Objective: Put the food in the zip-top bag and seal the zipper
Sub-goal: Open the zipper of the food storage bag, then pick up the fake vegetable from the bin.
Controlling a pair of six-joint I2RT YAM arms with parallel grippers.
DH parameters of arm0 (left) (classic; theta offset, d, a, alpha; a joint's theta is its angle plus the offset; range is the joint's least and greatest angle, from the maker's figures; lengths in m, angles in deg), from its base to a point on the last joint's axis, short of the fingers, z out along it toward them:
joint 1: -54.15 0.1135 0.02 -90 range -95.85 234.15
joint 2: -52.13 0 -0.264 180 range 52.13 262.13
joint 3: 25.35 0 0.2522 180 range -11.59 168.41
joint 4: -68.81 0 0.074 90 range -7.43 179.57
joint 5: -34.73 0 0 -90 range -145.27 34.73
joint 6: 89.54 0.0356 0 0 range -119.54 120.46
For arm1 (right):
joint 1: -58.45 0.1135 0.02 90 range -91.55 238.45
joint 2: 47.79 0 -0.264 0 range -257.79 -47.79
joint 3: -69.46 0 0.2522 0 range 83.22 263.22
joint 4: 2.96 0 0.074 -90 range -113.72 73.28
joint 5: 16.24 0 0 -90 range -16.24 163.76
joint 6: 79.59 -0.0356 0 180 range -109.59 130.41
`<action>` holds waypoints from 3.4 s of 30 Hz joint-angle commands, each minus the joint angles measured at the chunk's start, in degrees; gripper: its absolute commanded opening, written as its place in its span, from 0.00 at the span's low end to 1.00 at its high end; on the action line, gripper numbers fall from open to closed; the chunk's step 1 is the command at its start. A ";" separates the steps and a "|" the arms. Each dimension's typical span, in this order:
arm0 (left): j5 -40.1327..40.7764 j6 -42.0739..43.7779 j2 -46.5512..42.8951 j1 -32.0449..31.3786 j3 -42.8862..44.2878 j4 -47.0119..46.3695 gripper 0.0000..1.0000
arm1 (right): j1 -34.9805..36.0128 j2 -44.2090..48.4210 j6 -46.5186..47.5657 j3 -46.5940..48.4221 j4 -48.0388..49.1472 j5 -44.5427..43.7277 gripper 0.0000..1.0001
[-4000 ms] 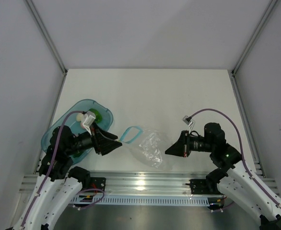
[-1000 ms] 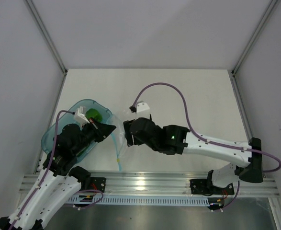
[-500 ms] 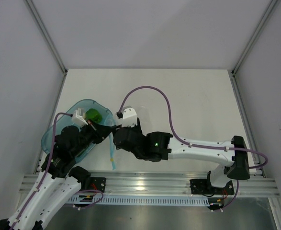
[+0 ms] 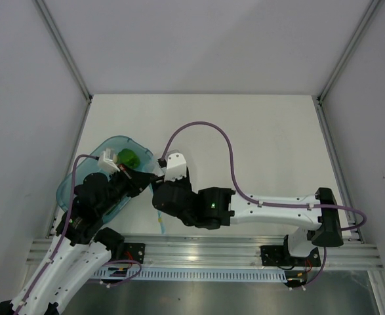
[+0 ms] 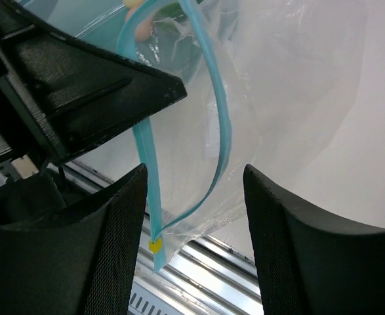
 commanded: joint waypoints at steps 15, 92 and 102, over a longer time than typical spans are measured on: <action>-8.09 7.35 0.62 -0.42 0.72 -6.67 0.09 | -5.91 0.09 -1.90 -6.02 5.44 -4.51 0.00; 27.41 -30.43 52.74 34.56 16.73 28.48 0.97 | -40.63 -8.87 35.02 -14.20 41.56 30.56 0.00; 26.80 -32.63 59.94 36.14 14.18 26.20 0.96 | -41.24 -8.17 34.93 -15.51 42.18 31.44 0.00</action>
